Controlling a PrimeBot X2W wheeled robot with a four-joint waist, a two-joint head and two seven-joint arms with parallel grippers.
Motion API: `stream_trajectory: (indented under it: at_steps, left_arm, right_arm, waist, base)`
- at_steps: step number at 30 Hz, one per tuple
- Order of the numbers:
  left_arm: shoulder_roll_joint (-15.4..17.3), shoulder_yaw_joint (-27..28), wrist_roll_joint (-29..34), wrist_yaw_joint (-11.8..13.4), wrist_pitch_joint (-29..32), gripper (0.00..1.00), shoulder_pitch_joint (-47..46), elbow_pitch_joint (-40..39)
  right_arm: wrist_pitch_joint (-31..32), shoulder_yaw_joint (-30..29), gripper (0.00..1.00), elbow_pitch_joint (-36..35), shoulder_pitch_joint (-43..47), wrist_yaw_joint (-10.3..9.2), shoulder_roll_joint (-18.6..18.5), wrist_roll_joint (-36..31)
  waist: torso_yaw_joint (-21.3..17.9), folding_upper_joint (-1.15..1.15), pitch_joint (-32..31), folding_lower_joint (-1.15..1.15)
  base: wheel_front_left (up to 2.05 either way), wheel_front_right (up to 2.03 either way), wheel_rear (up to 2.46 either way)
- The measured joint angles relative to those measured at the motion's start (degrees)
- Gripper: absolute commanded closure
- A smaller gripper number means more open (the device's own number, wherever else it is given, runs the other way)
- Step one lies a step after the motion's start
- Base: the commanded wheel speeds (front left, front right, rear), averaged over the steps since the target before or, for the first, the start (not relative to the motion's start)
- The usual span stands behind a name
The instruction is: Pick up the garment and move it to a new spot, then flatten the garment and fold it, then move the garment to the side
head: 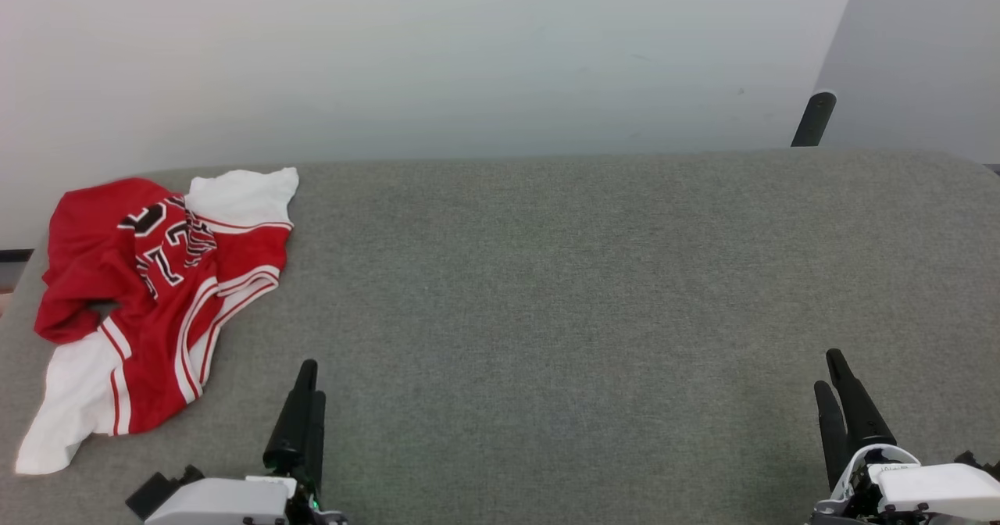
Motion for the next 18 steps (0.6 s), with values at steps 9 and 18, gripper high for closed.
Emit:
stream_trajectory:
  at_steps: [9, 18]
  left_arm:
    - [1.2, -1.7, 4.2, 0.0, -2.4, 0.0, 0.0, -0.5]
    - [2.1, -2.6, 12.0, 0.1, -4.4, 0.0, 0.0, -0.5]
  right_arm:
    - [-1.9, 1.0, 0.0, -1.0, 0.0, 0.0, -0.5, -3.0]
    - [-4.2, 2.1, 0.0, -1.3, 0.1, 0.0, -1.2, -8.8]
  waist:
    - [0.1, 0.0, -0.1, 0.0]
    - [0.3, 0.0, -0.3, 0.0]
  base:
    - [0.0, 0.0, 0.0]
    - [0.0, 0.0, 0.0]
